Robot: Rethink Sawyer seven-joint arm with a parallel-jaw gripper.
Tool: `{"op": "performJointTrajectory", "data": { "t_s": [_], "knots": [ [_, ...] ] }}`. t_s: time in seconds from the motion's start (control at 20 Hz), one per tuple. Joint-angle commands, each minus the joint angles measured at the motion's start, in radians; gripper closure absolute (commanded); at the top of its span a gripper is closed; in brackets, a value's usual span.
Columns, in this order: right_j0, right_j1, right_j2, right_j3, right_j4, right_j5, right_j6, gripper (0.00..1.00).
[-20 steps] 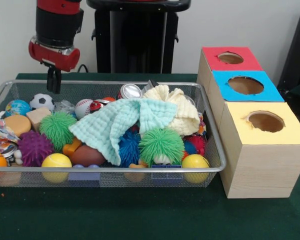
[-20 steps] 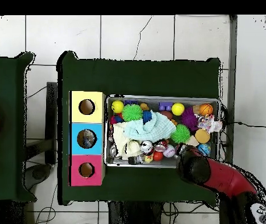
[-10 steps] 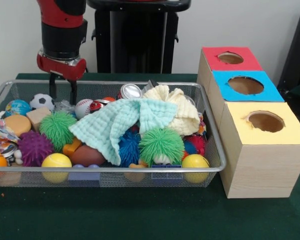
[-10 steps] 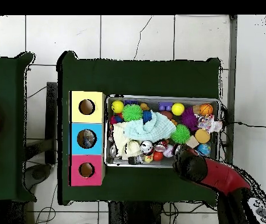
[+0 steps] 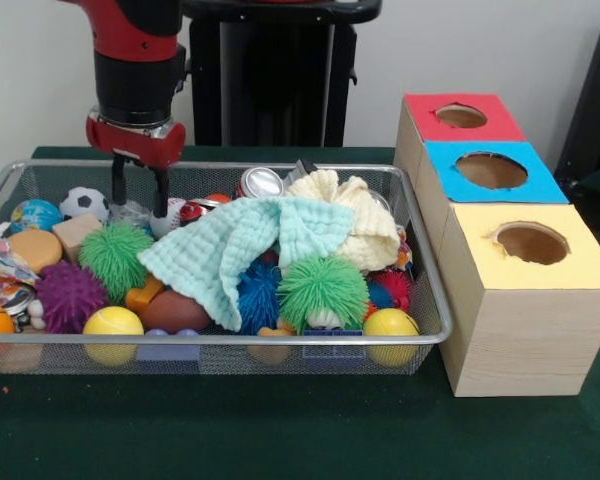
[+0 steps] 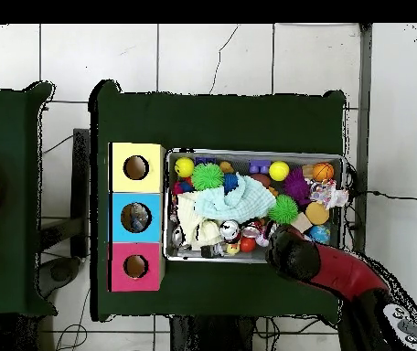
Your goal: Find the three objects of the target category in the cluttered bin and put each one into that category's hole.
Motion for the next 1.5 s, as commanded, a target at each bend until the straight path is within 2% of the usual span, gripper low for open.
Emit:
{"op": "performJointTrajectory", "data": {
  "t_s": [0.05,0.2,0.35,0.6,0.75,1.05,1.3,1.5],
  "knots": [
    [-0.002,0.090,0.085,-0.077,-0.029,-0.022,0.050,0.00],
    [0.019,0.131,0.060,-0.111,-0.034,-0.047,0.061,0.00],
    [0.035,0.154,0.032,-0.140,-0.046,-0.029,0.051,0.00],
    [0.053,0.161,-0.012,-0.161,-0.039,0.045,0.041,0.00],
    [0.059,0.117,-0.033,-0.151,-0.026,0.133,0.027,0.00],
    [0.050,-0.048,-0.067,-0.110,-0.018,0.302,-0.034,0.00],
    [0.032,-0.075,-0.051,-0.122,-0.031,0.352,-0.048,0.00],
    [0.003,-0.073,-0.036,-0.107,-0.055,0.334,-0.054,0.00]
  ]
}}
